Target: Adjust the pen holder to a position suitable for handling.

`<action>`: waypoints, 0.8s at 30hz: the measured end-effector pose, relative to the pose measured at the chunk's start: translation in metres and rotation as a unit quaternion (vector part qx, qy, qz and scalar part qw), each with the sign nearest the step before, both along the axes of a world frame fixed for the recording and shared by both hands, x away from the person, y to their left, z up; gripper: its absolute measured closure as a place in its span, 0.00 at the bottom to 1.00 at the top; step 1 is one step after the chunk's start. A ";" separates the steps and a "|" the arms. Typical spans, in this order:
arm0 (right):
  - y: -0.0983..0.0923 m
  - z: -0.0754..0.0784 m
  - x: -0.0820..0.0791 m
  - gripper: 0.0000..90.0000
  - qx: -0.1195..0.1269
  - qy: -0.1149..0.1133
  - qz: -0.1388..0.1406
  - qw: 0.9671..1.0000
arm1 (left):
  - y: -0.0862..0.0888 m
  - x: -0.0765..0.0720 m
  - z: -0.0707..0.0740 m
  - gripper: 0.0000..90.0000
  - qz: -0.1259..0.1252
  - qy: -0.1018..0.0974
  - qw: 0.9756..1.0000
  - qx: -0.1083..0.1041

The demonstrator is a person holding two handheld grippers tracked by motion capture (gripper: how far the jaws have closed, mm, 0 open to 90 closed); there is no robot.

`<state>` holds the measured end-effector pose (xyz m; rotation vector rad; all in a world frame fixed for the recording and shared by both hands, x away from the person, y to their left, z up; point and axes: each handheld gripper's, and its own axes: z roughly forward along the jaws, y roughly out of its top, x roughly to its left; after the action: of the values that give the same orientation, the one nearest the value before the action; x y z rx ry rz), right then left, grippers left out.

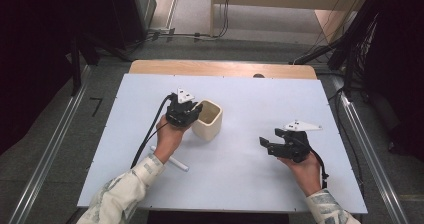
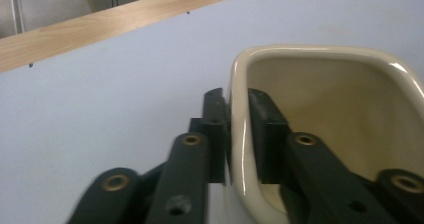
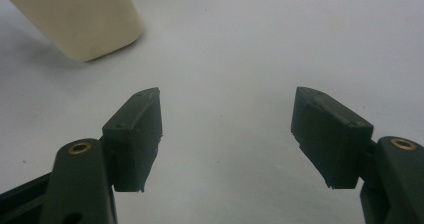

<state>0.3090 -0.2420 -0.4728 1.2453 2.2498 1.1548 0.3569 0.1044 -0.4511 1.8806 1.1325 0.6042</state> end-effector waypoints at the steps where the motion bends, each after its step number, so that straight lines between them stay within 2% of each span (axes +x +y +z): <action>1: 0.000 0.000 0.000 0.30 -0.002 -0.001 -0.003 1.000 | 0.000 0.000 0.000 0.74 -0.001 0.000 1.000 -0.002; 2: 0.000 0.000 0.000 0.30 -0.002 -0.001 -0.003 1.000 | 0.001 0.000 0.001 0.74 -0.001 -0.001 1.000 -0.002; 5: -0.001 0.001 -0.001 0.30 -0.001 0.000 -0.004 1.000 | 0.003 -0.001 0.003 0.63 0.000 0.000 1.000 -0.009; 6: -0.001 0.001 -0.001 0.30 -0.002 0.000 -0.004 1.000 | 0.004 -0.002 0.004 0.52 0.000 0.001 1.000 -0.013; 8: 0.000 0.001 -0.001 0.30 -0.002 0.000 -0.004 1.000 | 0.005 -0.004 0.006 0.48 0.002 -0.001 1.000 -0.014; 9: 0.000 0.001 -0.001 0.30 -0.002 -0.002 -0.004 1.000 | 0.006 -0.005 0.006 0.36 0.008 -0.002 1.000 -0.016; 10: 0.000 0.001 -0.001 0.30 -0.002 -0.002 -0.004 1.000 | 0.008 -0.007 0.007 0.36 0.010 -0.002 1.000 -0.020; 12: -0.001 0.001 -0.001 0.30 0.000 -0.007 -0.006 1.000 | 0.010 -0.010 0.008 0.28 0.018 -0.007 0.999 -0.028; 17: -0.001 0.001 -0.001 0.29 -0.001 -0.004 -0.007 1.000 | 0.021 -0.022 0.015 0.21 0.033 -0.024 0.998 -0.043; 21: -0.001 0.000 -0.001 0.29 -0.001 -0.004 -0.008 1.000 | 0.030 -0.032 0.015 0.19 0.041 -0.032 0.998 -0.034; 24: -0.002 0.001 -0.001 0.29 -0.001 -0.008 -0.012 1.000 | 0.038 -0.042 0.010 0.19 0.047 -0.034 0.998 -0.037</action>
<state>0.3081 -0.2437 -0.4720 1.2552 2.2179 1.1506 0.3150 0.1428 -0.4412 1.7404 1.1879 0.6640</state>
